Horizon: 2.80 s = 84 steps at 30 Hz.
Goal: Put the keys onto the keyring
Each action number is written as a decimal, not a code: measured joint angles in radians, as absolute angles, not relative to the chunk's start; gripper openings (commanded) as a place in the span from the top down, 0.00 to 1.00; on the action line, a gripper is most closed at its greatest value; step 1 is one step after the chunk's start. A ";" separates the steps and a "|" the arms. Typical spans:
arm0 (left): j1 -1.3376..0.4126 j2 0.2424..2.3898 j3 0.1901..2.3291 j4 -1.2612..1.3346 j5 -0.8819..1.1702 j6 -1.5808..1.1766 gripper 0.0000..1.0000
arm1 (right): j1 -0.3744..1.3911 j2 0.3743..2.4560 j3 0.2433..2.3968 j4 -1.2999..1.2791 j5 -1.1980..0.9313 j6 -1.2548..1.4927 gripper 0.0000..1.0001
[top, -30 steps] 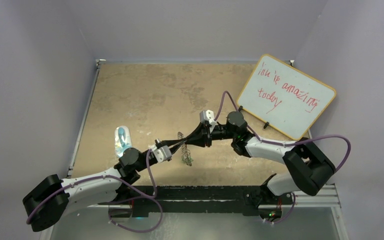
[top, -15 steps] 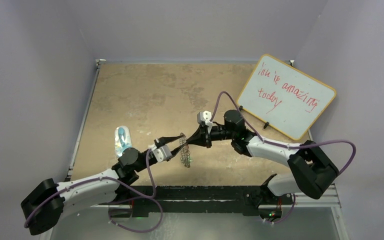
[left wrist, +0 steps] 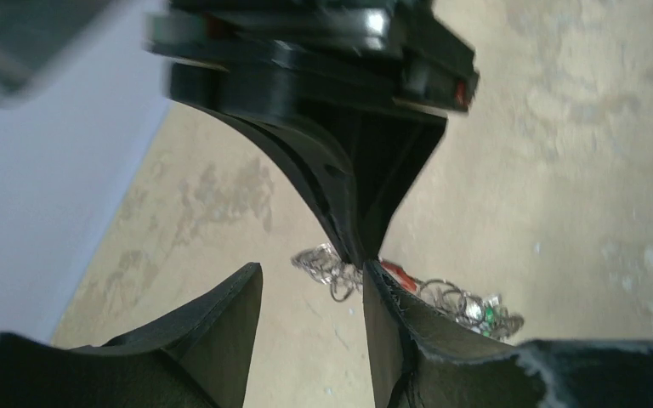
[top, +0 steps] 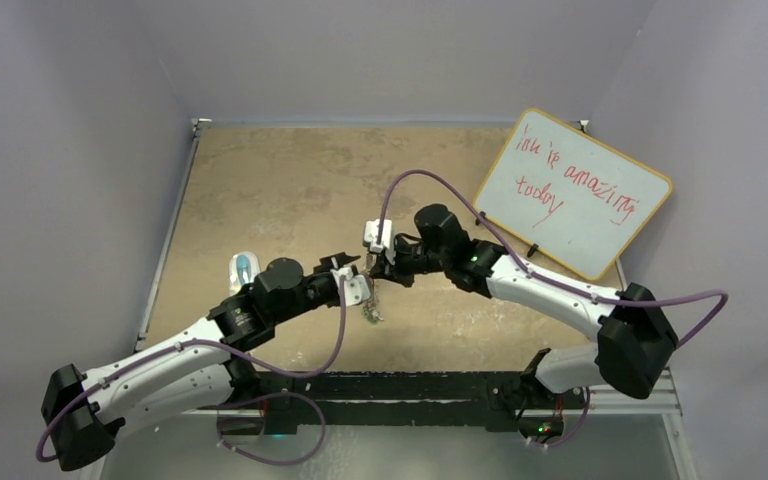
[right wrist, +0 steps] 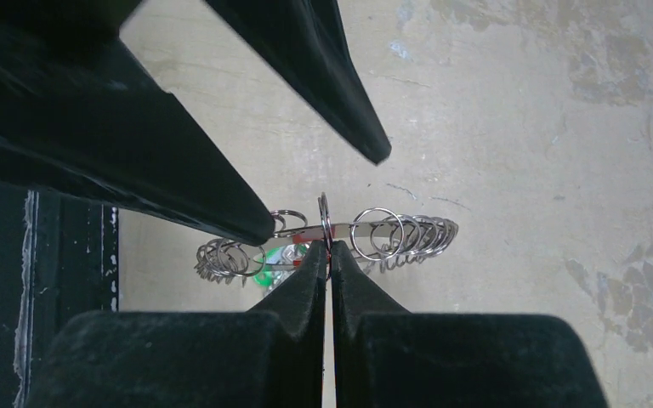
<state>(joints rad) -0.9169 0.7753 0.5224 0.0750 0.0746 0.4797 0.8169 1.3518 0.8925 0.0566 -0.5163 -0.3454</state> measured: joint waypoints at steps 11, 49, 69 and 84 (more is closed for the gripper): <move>-0.916 0.787 0.525 -0.102 0.071 0.578 0.74 | 0.876 1.382 0.965 -0.056 -0.459 -0.385 1.00; -0.916 0.672 0.340 0.146 0.075 0.434 1.00 | 0.796 1.306 0.876 0.109 -0.528 -0.290 0.56; -0.917 0.644 0.133 0.636 0.128 0.272 1.00 | 0.749 1.283 0.767 0.283 -0.805 -0.245 0.76; -0.917 0.666 0.133 0.641 0.138 0.272 1.00 | 0.749 1.317 0.770 0.292 -0.805 -0.243 0.94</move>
